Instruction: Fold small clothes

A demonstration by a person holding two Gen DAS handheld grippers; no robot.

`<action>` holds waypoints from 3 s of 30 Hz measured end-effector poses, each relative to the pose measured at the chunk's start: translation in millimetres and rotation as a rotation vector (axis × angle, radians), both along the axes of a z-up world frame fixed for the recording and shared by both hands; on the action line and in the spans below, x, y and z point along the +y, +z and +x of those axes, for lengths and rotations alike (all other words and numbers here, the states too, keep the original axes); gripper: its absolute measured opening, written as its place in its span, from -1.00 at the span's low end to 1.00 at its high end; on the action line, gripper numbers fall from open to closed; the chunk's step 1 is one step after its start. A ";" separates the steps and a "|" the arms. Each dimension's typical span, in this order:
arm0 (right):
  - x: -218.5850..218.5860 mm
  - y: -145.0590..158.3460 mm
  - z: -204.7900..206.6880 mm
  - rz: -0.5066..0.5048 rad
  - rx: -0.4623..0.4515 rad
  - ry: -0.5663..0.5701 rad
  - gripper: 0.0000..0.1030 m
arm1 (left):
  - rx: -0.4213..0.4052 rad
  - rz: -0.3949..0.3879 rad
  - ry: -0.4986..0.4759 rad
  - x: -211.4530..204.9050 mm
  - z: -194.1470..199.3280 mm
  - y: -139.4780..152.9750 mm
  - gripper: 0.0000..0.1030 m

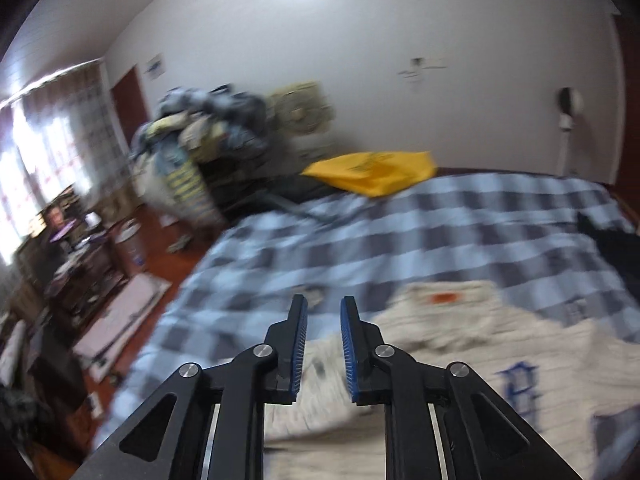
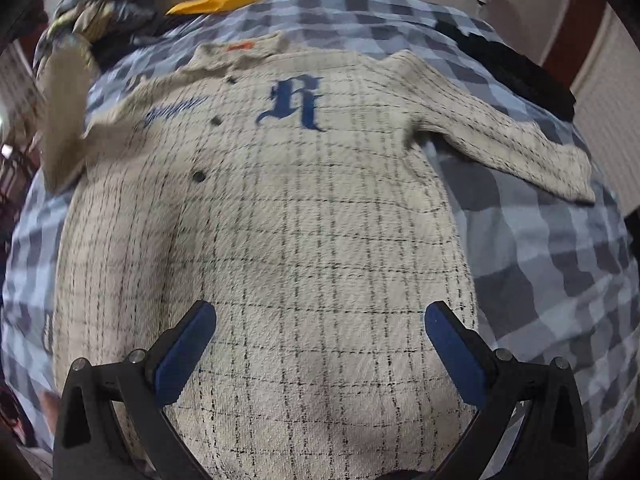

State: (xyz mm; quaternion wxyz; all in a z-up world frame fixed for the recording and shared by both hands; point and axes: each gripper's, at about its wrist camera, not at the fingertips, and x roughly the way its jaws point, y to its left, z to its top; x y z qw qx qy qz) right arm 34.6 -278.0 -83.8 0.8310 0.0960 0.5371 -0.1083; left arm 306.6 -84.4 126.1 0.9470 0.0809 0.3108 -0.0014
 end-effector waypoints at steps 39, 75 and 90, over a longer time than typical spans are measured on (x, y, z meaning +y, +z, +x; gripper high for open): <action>119.9 23.3 234.4 0.310 0.096 0.368 0.98 | 0.351 -0.243 0.151 193.1 -137.4 -135.7 -0.71; 177.4 166.0 258.1 0.304 -0.205 0.320 -0.79 | 0.324 -0.531 0.226 265.8 -136.8 -129.8 -0.71; 16.2 194.7 259.1 0.068 -0.283 0.124 -0.79 | 0.326 -0.409 0.132 222.2 -133.4 -131.0 -0.71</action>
